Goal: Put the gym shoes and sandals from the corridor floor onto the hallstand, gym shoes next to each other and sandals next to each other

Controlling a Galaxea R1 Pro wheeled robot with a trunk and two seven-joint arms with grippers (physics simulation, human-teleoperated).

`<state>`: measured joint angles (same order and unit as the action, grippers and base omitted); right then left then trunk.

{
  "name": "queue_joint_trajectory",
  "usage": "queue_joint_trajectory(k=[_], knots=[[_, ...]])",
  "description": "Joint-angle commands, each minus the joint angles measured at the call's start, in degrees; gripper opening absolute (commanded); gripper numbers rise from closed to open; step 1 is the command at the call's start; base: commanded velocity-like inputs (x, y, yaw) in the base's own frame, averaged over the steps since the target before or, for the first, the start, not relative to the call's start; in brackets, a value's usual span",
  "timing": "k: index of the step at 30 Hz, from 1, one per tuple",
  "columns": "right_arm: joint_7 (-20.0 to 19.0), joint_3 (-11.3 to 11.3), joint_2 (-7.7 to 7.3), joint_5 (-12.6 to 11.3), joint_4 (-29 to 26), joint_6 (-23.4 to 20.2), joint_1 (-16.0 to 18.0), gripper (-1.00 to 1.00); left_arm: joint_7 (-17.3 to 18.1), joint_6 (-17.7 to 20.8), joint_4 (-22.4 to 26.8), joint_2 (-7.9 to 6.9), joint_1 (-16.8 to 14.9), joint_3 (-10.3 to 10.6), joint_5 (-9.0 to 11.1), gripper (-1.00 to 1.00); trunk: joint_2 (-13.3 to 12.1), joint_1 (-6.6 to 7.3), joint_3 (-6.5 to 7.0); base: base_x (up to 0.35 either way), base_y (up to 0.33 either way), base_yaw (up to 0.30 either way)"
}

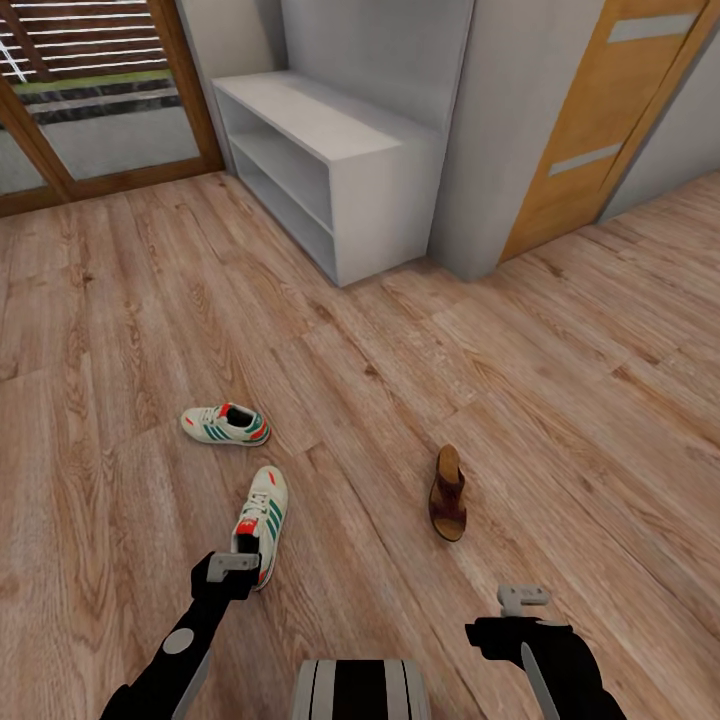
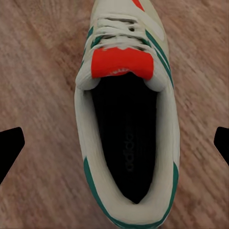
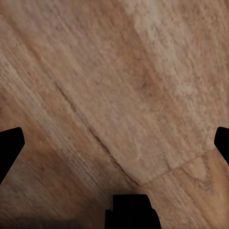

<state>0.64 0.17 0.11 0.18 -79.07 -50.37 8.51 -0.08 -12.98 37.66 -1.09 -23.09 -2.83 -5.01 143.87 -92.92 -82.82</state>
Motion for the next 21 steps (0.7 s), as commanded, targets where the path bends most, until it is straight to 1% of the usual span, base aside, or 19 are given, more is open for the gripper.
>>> queue_joint_trajectory(k=[1,7,21], knots=[[0.1,0.0,0.01,0.0,-0.1,-0.3,0.0,1.0,0.0,-0.2,0.0,0.03,0.0,-0.1,-0.5,1.0,0.0,0.01,-0.03,0.0,0.0,0.0],[0.1,0.0,0.0,0.0,-0.1,-0.3,0.0,1.0,0.0,-0.2,0.0,0.03,0.0,-0.2,-0.5,1.0,0.0,0.01,-0.08,0.0,0.0,0.0],[0.2,0.1,0.02,0.0,-0.1,-0.3,0.0,1.0,0.0,-0.3,-0.2,0.03,0.0,-0.2,-0.5,1.0,0.2,-0.35,-4.34,0.0,0.0,0.0]])
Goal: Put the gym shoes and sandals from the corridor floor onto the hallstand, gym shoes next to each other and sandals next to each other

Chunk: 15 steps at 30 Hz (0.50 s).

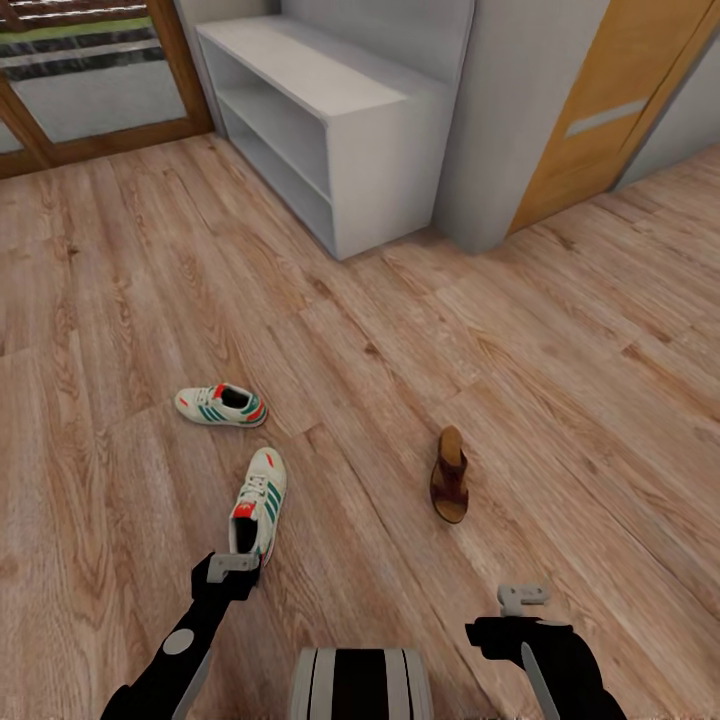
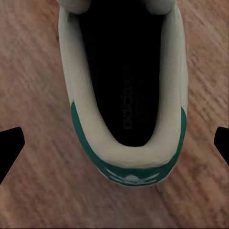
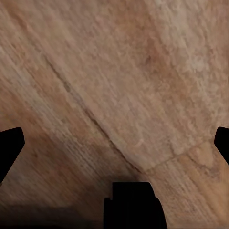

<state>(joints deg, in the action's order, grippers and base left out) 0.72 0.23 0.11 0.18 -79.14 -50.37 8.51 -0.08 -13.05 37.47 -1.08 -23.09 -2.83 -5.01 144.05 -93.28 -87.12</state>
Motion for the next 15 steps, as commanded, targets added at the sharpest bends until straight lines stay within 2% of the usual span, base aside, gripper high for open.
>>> queue_joint_trajectory(k=[1,12,15], knots=[[0.1,0.0,0.0,0.0,-0.1,-0.3,0.0,1.0,0.0,-0.2,0.0,0.03,0.0,-0.2,-0.5,1.0,0.0,-0.02,-0.35,0.0,0.0,0.0],[0.1,-0.1,-0.01,0.0,-0.1,-0.3,0.0,1.0,0.0,-0.2,0.0,-0.03,0.0,-0.2,-0.5,1.0,0.0,-0.04,-0.9,0.0,0.0,0.0],[0.1,-0.1,-0.02,0.0,-0.1,-0.3,0.0,1.0,0.0,-0.2,0.0,-0.04,0.0,-0.2,-0.5,1.0,0.1,-0.12,-1.74,0.0,0.0,0.0]])
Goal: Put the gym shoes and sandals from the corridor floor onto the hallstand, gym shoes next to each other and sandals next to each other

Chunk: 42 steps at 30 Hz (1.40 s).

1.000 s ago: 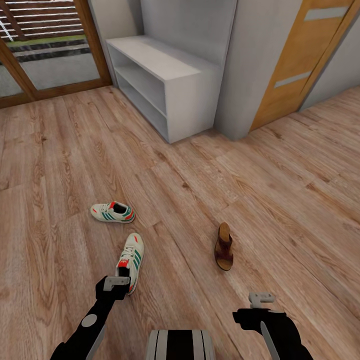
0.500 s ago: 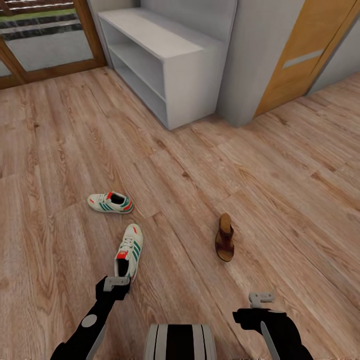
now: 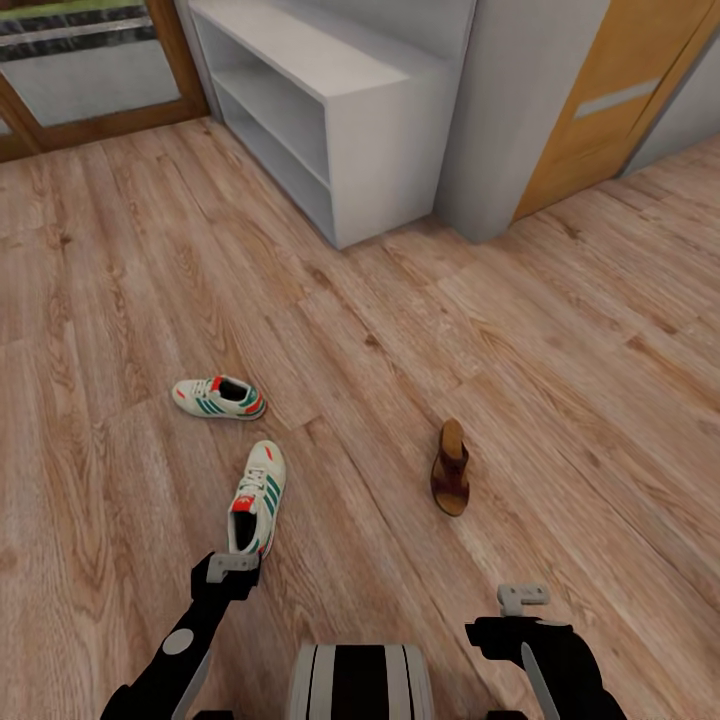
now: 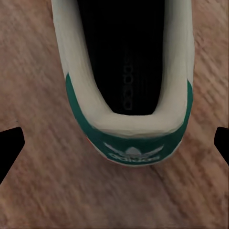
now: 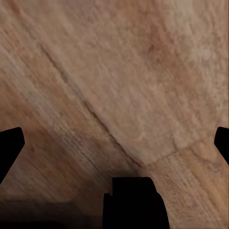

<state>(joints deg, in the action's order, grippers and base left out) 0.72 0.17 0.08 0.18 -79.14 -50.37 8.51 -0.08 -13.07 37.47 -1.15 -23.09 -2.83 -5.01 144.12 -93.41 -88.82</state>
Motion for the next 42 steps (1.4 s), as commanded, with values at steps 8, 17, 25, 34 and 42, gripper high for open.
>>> queue_joint_trajectory(k=[8,17,25,34,42], knots=[[0.1,0.0,0.01,0.0,-0.1,-0.2,0.0,1.0,0.0,-0.3,0.0,0.0,0.0,-0.2,-0.5,1.0,0.1,-0.2,-2.5,0.0,0.0,0.0],[0.1,0.0,0.01,0.0,-0.1,0.9,0.0,1.0,0.0,-0.3,0.2,-0.02,0.0,-0.2,-0.5,1.0,0.1,-0.25,-3.27,0.0,0.0,0.0],[0.1,0.0,0.01,0.0,-0.1,1.0,0.0,1.0,0.0,-0.3,0.3,-0.02,0.0,-0.2,-0.5,1.0,0.2,-0.3,-3.72,0.0,0.0,0.0],[0.1,0.0,0.01,0.0,-0.1,1.0,0.0,1.0,0.0,-0.3,0.3,-0.02,0.0,-0.2,-0.5,1.0,0.2,-0.3,-3.72,0.032,0.0,0.0],[0.1,0.0,0.01,0.0,-0.1,1.0,0.0,1.0,0.0,-0.3,0.3,-0.01,0.0,-0.2,-0.5,1.0,0.2,-0.3,-3.72,0.124,0.0,0.0]])
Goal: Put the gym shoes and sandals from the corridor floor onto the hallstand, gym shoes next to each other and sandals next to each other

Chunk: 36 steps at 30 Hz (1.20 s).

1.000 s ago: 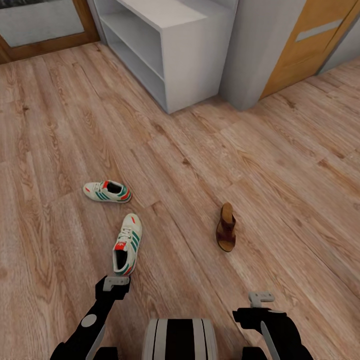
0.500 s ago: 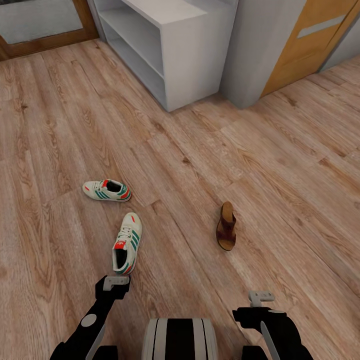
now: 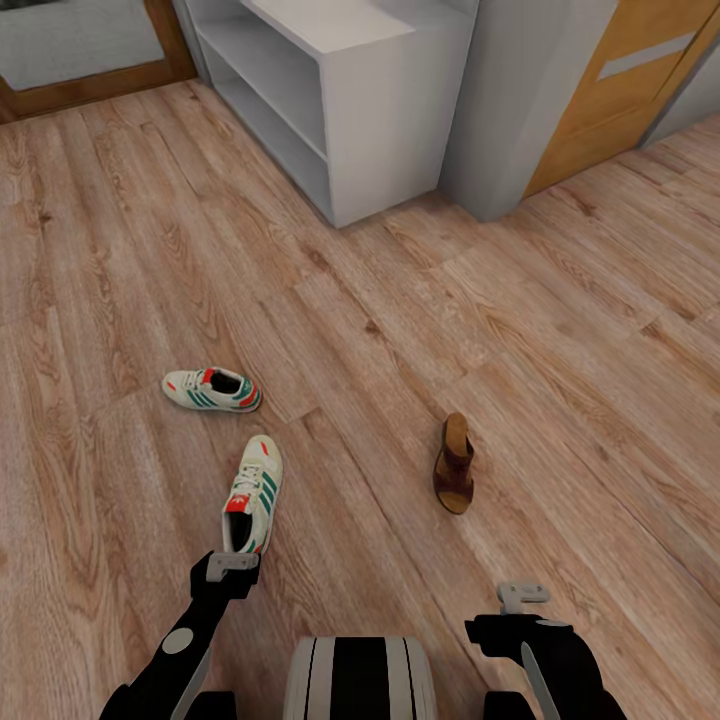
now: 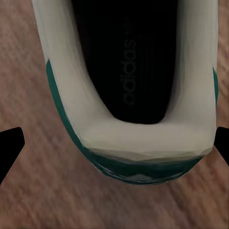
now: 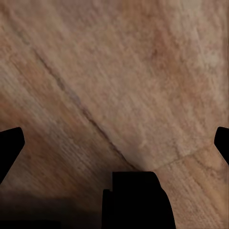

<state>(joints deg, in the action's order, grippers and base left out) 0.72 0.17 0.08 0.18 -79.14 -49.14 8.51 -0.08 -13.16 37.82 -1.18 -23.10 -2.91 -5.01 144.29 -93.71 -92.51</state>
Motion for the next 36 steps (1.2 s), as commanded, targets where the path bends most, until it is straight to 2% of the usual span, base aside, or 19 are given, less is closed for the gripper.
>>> queue_joint_trajectory(k=[1,31,32,36], knots=[[0.1,0.0,0.01,0.0,-0.1,-0.3,0.0,1.0,0.0,-0.2,0.0,0.03,0.0,-0.2,-0.5,1.0,0.0,0.0,-0.03,0.029,0.0,0.0],[0.1,0.0,0.01,0.0,-0.1,-0.3,0.0,1.0,0.0,-0.2,0.0,0.04,0.0,-0.2,-0.5,1.0,0.0,0.0,-0.03,0.019,0.0,0.0],[0.1,0.0,0.01,0.0,-0.1,-0.3,0.0,1.0,0.0,-0.2,0.0,0.04,0.0,-0.2,-0.5,-1.0,0.0,0.0,-0.03,0.005,0.0,0.0],[0.1,0.0,0.01,0.0,-0.1,-0.3,0.0,1.0,0.0,-0.2,0.0,0.03,0.0,-0.2,-0.5,-1.0,0.0,0.0,-0.03,0.002,0.0,0.0]])
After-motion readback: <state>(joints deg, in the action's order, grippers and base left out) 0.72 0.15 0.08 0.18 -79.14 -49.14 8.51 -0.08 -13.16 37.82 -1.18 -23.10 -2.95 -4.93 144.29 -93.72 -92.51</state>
